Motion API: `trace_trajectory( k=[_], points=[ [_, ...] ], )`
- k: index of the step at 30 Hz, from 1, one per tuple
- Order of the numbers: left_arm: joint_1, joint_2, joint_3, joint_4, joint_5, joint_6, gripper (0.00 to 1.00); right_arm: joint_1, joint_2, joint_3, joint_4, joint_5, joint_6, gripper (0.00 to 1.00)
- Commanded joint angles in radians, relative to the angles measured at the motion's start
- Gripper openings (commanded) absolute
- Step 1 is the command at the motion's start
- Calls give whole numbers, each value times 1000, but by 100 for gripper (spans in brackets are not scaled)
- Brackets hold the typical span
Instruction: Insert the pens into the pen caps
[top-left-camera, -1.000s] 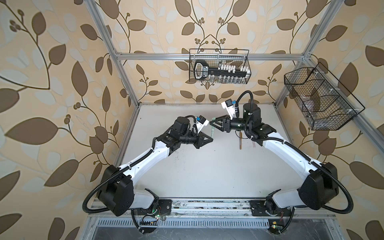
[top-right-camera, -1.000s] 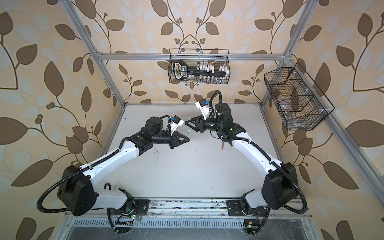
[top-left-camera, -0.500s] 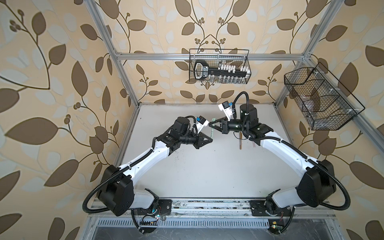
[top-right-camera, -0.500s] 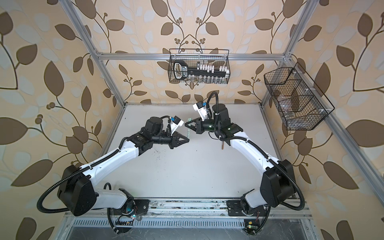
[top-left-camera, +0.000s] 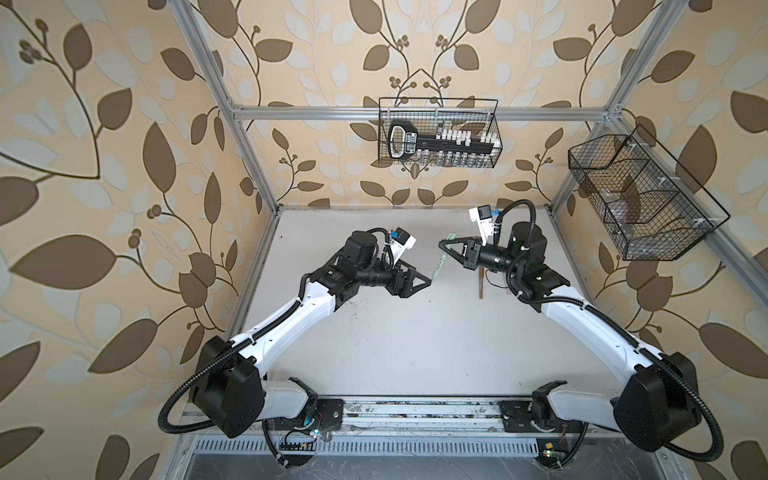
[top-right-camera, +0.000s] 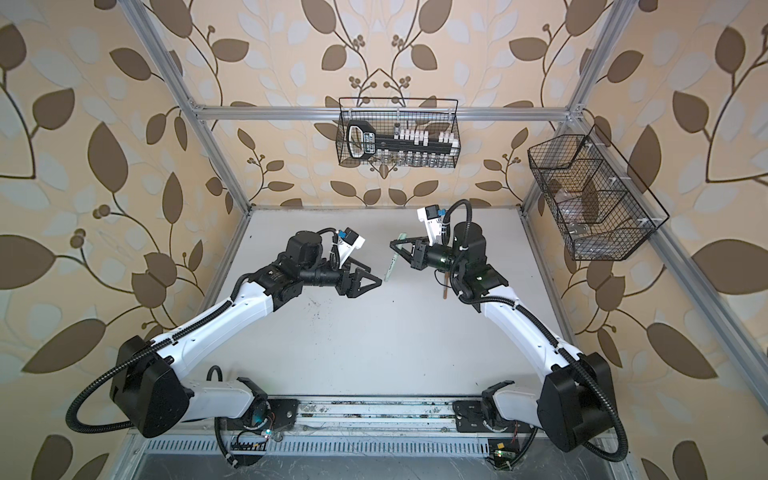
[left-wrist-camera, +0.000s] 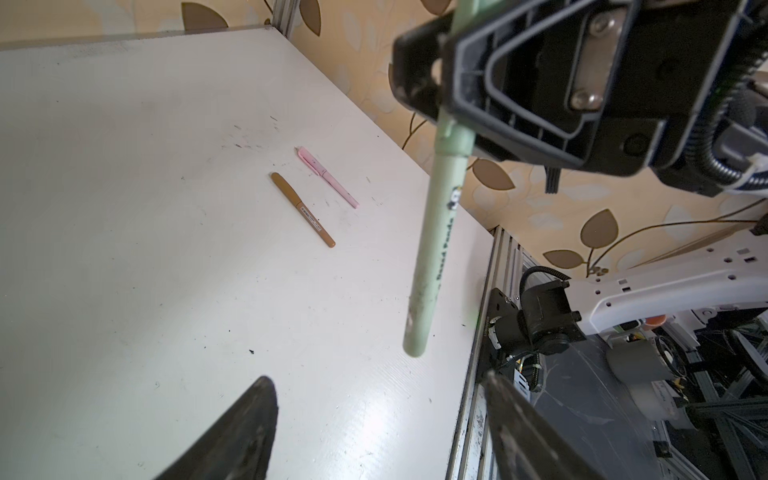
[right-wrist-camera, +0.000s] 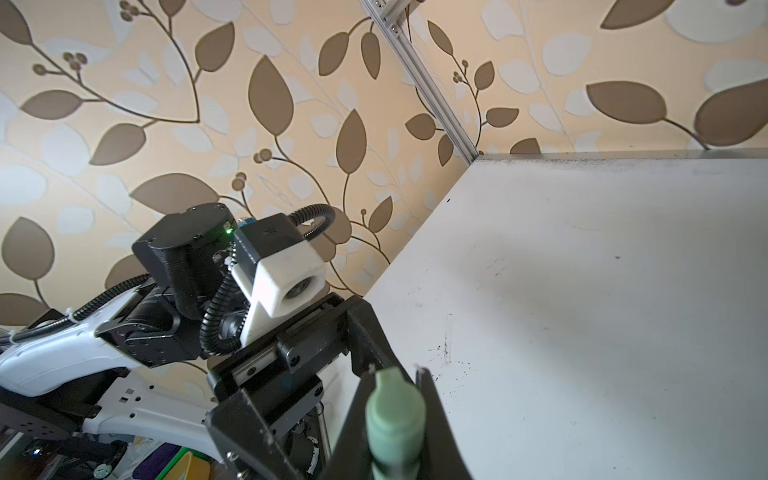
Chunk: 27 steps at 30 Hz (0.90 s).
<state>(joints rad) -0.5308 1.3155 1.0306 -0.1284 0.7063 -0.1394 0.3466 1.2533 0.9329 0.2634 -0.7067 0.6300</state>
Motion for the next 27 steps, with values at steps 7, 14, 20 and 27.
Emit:
trace_trajectory(
  k=[7, 14, 20, 27],
  points=[
    [-1, 5, 1, 99, 71, -51, 71, -7, -89, -112, 215, 57, 166, 0],
    [0, 15, 0, 88, 89, -46, 65, -6, -96, -145, 278, 81, 197, 0],
    [0, 31, 6, 112, 114, -62, 65, 18, -49, -128, 301, 85, 207, 0],
    [-1, 42, 25, 113, 158, -63, 60, 63, 43, -73, 285, 67, 180, 0]
  ],
)
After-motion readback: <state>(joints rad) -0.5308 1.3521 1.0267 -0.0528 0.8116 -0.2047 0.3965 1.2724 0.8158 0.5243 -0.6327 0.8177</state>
